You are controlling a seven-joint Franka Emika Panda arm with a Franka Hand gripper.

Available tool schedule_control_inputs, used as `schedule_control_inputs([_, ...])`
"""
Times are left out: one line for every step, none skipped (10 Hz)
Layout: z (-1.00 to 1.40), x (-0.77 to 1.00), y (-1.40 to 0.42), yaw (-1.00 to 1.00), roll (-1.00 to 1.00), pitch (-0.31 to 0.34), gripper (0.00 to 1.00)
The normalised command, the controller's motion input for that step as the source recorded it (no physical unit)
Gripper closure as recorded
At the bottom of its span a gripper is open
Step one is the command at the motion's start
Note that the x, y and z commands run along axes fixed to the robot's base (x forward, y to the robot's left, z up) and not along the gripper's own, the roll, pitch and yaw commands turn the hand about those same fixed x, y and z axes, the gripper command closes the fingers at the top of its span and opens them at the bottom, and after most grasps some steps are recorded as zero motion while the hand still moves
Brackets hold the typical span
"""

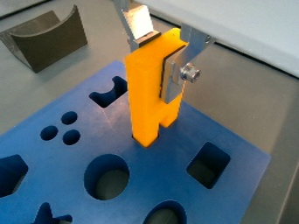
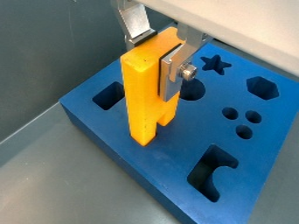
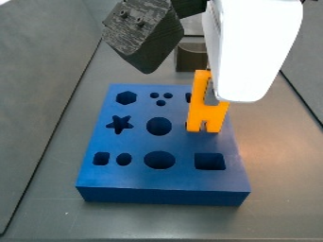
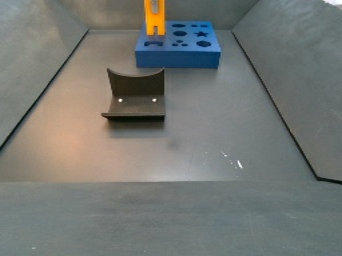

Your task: Insert the double-square object.

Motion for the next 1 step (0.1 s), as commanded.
schedule_control_inputs([0.0, 0.0, 0.0, 0.0, 0.0, 0.0, 1.0])
